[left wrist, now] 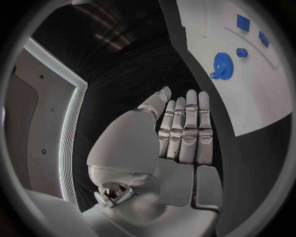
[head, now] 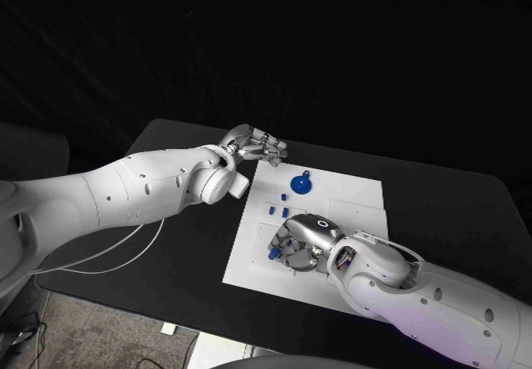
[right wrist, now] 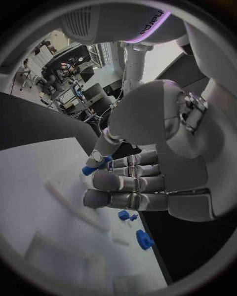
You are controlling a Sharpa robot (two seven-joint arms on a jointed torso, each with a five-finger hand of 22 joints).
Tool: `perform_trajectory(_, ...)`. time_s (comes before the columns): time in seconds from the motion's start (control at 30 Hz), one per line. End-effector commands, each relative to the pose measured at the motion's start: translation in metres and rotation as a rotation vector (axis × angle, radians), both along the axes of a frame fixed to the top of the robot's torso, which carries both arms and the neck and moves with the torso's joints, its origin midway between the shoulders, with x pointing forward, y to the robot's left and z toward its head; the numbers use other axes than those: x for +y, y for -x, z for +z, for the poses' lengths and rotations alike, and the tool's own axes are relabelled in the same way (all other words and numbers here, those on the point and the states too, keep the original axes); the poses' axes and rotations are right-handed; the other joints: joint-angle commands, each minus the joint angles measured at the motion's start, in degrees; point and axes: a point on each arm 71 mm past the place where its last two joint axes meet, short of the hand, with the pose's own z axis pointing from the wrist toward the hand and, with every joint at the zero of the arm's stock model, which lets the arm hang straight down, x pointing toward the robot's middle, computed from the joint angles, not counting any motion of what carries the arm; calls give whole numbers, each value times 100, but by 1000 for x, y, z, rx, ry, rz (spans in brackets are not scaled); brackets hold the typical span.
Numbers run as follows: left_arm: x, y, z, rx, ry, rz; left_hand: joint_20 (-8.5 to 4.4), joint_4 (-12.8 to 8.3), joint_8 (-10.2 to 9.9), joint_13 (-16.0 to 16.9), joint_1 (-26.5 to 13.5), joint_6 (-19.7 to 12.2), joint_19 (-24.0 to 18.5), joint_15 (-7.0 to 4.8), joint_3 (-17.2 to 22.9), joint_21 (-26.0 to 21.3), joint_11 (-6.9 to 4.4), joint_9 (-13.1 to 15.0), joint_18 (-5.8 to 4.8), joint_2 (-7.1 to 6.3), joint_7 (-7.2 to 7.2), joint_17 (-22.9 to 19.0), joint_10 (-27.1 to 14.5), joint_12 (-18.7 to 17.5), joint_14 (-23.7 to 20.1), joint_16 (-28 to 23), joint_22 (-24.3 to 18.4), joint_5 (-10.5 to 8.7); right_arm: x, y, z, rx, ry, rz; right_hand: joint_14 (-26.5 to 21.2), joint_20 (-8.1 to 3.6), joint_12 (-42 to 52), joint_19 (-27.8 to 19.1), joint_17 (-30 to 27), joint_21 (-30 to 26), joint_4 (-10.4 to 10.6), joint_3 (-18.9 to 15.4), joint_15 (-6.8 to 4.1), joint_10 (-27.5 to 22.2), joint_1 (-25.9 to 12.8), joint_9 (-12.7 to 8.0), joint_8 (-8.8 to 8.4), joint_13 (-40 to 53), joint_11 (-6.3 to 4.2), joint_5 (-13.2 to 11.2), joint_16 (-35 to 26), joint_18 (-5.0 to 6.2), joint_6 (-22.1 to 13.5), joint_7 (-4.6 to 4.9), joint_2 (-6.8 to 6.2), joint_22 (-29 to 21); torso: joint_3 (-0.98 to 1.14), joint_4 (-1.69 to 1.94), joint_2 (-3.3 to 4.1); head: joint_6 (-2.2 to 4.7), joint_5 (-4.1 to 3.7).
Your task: Assemble the parts on the task board
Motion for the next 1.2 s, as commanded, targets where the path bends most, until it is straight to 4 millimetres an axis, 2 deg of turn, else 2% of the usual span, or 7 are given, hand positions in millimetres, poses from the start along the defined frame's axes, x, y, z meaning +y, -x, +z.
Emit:
perform_trajectory(0.03, -2, 0, 1, 2, 8, -15, 33, 34, -19, 2, 42, -13, -21, 12, -3, 7, -9, 8, 58, 3, 22, -6, -38, -31, -33, -22, 4, -32, 0, 1, 0, -25, 21, 4, 2, -20, -7, 206, -2, 26, -17, -18, -30, 5, 7, 30, 26, 9, 13, -31, -17, 97, 75, -13, 40, 9, -1, 1, 2, 2, -3)
perform_trajectory(0.53, -2, 0, 1, 4, 7, -15, 33, 34, -19, 2, 42, -13, -21, 12, -3, 7, -9, 8, 58, 3, 22, -6, -38, -31, -33, -22, 4, -32, 1, 1, -2, -32, 35, 0, 2, -22, -7, 209, 2, 49, -24, -15, -32, 8, 11, 30, 27, 8, 12, -33, -13, 91, 80, -15, 36, 20, -6, -3, -2, -8, -6)
perform_trajectory(0.7, -2, 1, 1, 4, 7, -15, 33, 34, -19, 2, 42, -13, -21, 12, -3, 7, -9, 8, 58, 3, 22, -6, -38, -31, -33, -22, 4, -32, 0, 0, -2, -34, 42, -6, 2, -24, -7, 208, 6, 66, -31, -9, -32, 12, 15, 30, 27, 8, 11, -37, -8, 84, 84, -15, 33, 30, -2, 0, -3, -18, -9)
perform_trajectory(1.2, -2, 1, 1, 5, 7, -16, 33, 34, -19, 2, 42, -13, -21, 12, -3, 7, -9, 8, 58, 3, 22, -6, -38, -31, -33, -22, 4, -32, -1, -2, -3, -50, 50, -28, 0, -27, -7, 209, 9, 76, -31, -2, -34, 14, 13, 29, 26, 8, 10, -41, -6, 82, 85, -16, 30, 36, -7, 1, -3, -8, -14)
